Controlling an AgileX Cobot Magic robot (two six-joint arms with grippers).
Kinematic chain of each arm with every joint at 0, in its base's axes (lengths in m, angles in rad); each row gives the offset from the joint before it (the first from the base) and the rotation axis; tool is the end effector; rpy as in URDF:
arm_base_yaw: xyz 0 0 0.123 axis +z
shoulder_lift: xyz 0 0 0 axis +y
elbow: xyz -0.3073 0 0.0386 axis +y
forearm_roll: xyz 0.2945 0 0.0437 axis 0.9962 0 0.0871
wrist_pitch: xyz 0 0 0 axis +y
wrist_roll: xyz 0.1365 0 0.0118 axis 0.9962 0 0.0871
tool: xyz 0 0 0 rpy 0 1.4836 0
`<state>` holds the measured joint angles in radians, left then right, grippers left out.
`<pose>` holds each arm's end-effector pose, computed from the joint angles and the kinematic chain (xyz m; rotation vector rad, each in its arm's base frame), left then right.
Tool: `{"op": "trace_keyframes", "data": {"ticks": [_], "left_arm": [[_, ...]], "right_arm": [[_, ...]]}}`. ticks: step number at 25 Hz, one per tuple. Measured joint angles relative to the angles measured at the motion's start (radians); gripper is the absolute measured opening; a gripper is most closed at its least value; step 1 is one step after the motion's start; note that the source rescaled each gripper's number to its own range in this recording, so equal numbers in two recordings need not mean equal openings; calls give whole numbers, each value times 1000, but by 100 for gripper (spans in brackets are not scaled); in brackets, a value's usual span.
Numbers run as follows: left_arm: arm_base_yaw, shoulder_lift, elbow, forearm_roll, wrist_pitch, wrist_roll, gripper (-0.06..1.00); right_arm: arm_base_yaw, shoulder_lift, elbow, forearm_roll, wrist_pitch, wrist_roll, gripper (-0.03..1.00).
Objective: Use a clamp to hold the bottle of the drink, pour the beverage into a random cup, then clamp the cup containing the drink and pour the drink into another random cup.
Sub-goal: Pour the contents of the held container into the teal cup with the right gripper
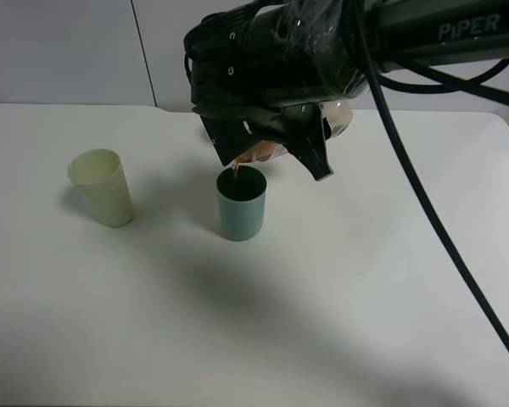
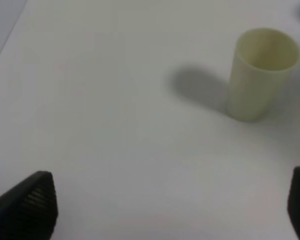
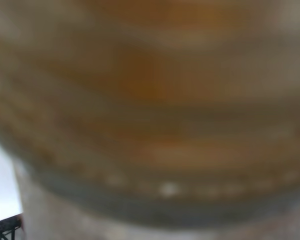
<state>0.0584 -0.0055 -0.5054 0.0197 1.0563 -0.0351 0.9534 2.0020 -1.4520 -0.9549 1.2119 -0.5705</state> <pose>0.0506 0.0053 0.2813 -0.0958 2.0268 0.0382 0.3443 0.3041 0.1816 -2.2901 1.5830 -1.2982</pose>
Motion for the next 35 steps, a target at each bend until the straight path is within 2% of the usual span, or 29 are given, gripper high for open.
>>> {"op": "trace_keyframes", "data": {"ticks": [35], "left_arm": [[0, 0, 0, 0, 0, 0, 76]], "right_arm": [[9, 0, 0, -56, 1, -36, 0]]}}
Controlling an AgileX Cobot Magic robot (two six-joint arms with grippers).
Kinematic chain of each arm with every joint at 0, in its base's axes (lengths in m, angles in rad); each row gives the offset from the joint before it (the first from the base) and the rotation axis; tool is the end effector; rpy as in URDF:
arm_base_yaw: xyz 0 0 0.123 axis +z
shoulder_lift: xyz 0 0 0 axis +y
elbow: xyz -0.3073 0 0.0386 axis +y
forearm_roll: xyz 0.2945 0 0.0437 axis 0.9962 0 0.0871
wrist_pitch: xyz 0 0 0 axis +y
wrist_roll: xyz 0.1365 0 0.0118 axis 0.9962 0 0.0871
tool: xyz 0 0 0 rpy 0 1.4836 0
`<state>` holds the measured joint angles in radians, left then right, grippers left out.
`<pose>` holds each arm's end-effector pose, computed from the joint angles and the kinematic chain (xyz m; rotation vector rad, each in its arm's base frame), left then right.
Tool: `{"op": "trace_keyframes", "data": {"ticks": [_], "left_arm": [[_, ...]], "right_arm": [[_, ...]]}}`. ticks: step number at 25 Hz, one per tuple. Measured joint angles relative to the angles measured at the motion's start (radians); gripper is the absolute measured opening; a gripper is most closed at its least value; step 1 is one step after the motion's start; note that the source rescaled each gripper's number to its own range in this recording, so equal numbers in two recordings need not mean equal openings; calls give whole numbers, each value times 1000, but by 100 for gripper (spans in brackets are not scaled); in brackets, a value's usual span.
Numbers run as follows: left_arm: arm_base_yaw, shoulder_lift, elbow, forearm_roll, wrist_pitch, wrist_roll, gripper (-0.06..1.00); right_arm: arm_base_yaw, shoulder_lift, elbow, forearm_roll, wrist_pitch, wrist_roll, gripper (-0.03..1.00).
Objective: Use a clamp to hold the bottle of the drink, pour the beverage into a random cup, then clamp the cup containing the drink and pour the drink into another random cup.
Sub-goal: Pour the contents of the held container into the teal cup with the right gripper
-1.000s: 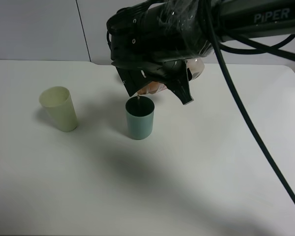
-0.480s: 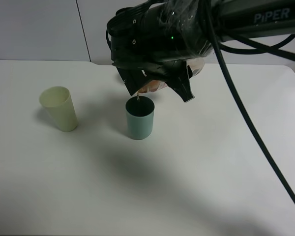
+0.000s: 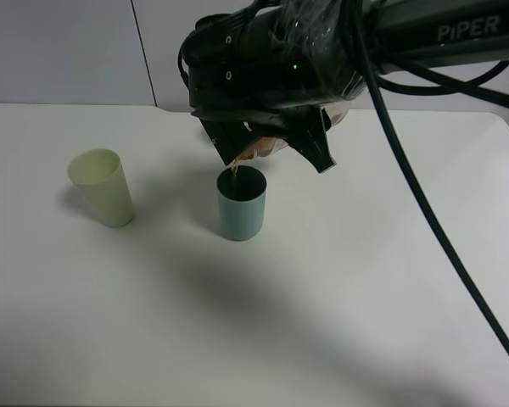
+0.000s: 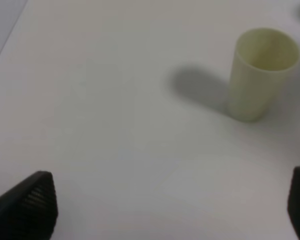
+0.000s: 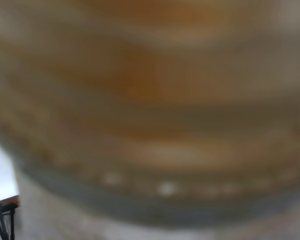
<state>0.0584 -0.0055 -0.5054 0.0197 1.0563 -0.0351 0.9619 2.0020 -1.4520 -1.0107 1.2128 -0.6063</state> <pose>0.0506 0.0053 0.2813 -0.0958 2.0268 0.0382 0.3465 0.3068 0.1870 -2.3191 1.4837 -1.3691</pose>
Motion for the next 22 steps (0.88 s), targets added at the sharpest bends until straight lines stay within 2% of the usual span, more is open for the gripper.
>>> {"op": "trace_keyframes", "data": {"ticks": [22], "left_arm": [[0, 0, 0, 0, 0, 0, 76]], "right_arm": [[1, 0, 0, -52, 0, 0, 0]]}}
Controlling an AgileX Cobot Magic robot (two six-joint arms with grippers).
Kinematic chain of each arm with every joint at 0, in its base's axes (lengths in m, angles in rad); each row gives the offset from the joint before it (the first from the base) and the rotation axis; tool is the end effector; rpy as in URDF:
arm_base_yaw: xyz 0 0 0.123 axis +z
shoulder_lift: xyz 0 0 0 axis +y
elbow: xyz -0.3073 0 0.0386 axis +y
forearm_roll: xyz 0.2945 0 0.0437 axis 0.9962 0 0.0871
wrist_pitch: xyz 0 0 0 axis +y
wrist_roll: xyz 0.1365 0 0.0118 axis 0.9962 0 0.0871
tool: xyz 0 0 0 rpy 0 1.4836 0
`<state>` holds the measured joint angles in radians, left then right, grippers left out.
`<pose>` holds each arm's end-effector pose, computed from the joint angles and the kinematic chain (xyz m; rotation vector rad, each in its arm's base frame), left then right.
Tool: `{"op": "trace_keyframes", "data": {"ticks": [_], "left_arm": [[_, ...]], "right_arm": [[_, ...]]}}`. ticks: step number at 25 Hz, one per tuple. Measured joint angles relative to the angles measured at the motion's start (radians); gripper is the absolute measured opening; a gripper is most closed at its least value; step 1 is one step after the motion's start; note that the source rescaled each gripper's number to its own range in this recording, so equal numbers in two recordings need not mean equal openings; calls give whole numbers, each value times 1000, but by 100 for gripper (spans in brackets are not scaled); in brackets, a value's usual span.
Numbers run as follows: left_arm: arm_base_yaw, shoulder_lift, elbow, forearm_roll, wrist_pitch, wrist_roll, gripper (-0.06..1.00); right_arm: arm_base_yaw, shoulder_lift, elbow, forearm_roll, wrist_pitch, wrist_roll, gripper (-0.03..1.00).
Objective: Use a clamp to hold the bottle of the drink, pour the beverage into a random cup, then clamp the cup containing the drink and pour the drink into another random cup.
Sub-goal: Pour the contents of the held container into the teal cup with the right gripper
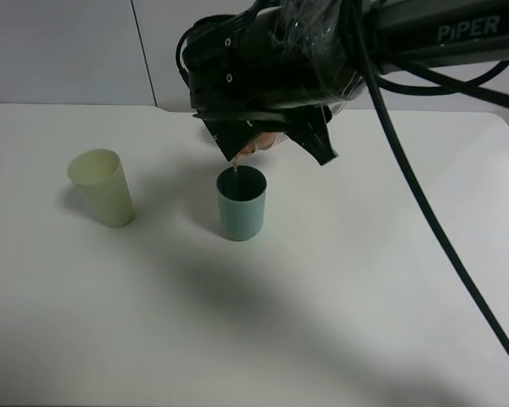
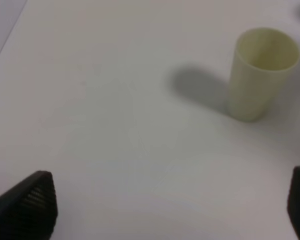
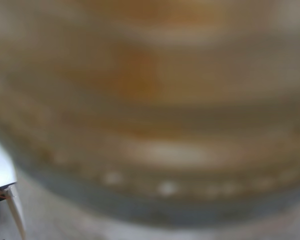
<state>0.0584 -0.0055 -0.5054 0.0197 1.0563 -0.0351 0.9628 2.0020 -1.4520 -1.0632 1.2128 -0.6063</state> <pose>0.0506 0.0053 0.2813 -0.0958 2.0268 0.0382 0.3505 0.3072 0.1922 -2.3048 1.4306 -1.4280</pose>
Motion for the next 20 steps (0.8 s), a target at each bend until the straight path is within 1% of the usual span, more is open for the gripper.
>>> {"op": "trace_keyframes", "data": {"ticks": [20], "left_arm": [[0, 0, 0, 0, 0, 0, 76]], "right_arm": [[2, 0, 0, -60, 0, -17, 0]]}}
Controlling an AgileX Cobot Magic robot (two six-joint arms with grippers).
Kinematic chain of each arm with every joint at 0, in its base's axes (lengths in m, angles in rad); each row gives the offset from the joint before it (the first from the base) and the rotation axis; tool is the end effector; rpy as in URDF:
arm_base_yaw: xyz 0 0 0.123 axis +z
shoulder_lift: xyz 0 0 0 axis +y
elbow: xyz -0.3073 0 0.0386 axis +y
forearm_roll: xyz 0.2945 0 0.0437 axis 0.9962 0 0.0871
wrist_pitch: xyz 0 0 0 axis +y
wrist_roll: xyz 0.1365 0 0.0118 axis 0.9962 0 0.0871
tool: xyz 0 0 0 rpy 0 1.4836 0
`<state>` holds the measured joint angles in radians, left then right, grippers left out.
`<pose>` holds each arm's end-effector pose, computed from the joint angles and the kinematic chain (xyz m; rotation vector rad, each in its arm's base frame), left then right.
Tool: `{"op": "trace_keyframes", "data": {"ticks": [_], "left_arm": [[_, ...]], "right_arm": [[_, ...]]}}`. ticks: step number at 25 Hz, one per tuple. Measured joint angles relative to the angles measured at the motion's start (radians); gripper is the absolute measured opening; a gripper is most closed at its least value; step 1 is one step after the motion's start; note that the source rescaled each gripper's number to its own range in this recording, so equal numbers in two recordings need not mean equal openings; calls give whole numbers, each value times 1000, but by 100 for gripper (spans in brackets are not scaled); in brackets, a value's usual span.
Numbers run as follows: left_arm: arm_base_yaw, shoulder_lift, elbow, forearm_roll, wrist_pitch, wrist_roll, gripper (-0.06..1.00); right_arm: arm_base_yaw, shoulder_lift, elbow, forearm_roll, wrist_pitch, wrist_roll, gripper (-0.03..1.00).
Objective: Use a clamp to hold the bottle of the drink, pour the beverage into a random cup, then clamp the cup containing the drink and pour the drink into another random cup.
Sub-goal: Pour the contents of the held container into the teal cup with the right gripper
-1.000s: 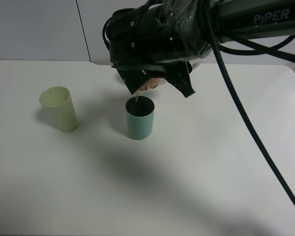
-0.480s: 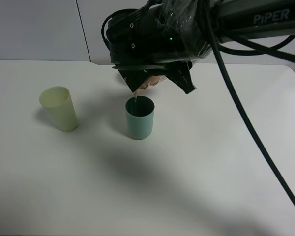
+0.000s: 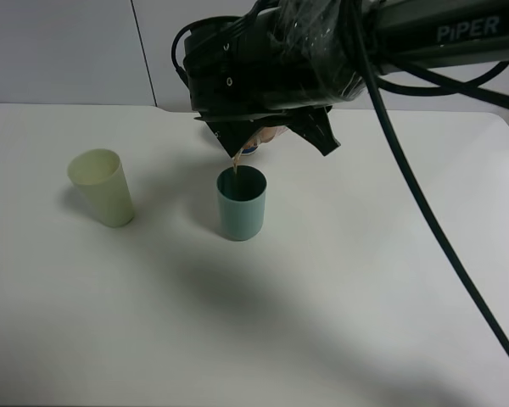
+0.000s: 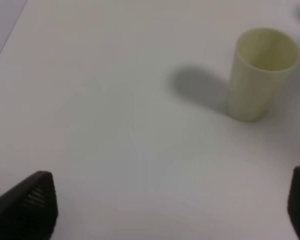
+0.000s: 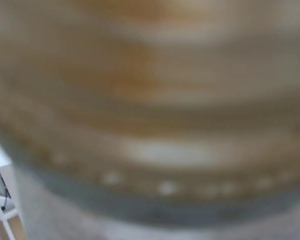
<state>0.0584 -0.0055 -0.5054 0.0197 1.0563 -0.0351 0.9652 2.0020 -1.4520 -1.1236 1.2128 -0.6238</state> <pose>0.0506 0.0053 0.2813 -0.0958 2.0268 0.0382 0.3544 0.3086 0.1983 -2.3049 1.3503 -1.4987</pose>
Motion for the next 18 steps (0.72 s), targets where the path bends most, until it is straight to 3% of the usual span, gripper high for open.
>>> {"op": "trace_keyframes", "data": {"ticks": [18], "left_arm": [[0, 0, 0, 0, 0, 0, 76]], "right_arm": [[20, 0, 0, -25, 0, -27, 0]]}}
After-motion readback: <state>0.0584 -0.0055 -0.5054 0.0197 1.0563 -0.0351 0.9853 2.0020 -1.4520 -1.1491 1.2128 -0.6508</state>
